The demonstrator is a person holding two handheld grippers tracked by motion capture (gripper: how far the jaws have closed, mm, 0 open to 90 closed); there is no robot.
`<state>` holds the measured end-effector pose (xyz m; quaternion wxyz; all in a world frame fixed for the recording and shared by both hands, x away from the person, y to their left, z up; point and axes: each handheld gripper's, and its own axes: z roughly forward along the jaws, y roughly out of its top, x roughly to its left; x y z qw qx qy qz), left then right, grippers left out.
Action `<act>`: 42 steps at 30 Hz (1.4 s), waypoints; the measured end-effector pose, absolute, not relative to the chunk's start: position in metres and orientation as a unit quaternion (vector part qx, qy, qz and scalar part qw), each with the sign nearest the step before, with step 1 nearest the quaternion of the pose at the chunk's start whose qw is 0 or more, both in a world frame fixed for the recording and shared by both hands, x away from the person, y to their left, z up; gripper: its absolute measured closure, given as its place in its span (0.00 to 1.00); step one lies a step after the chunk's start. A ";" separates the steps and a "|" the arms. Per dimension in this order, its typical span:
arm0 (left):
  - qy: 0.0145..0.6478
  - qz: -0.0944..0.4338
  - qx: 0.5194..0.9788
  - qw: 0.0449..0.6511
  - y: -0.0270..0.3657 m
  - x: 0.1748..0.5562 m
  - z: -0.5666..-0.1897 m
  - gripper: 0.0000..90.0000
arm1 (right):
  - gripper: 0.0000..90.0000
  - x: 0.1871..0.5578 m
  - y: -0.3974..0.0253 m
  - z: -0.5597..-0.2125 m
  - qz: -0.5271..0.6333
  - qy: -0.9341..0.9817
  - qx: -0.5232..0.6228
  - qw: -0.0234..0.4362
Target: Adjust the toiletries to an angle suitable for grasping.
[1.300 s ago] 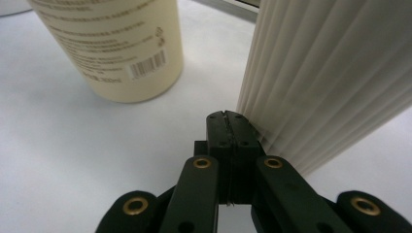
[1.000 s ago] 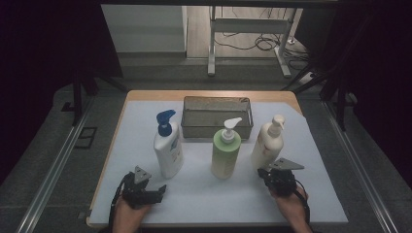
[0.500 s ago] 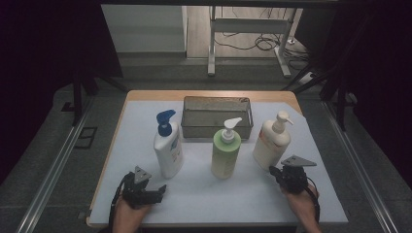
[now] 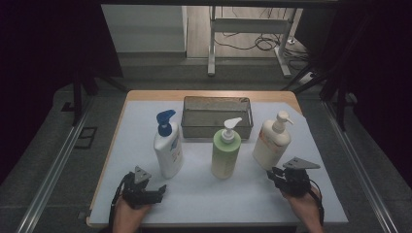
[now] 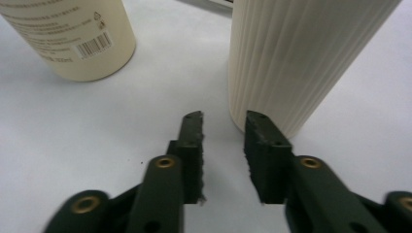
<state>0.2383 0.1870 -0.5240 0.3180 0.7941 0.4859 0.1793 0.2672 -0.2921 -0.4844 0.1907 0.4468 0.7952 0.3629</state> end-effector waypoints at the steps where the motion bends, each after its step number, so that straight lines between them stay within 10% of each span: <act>1: 0.486 0.179 0.794 0.318 0.187 0.238 -0.524 0.12 | 0.70 0.267 -0.293 -0.483 0.362 0.796 0.447 0.190; 42: 0.486 0.179 0.795 0.317 0.187 0.238 -0.524 0.12 | 0.24 0.290 -0.308 -0.424 0.372 0.784 0.449 0.211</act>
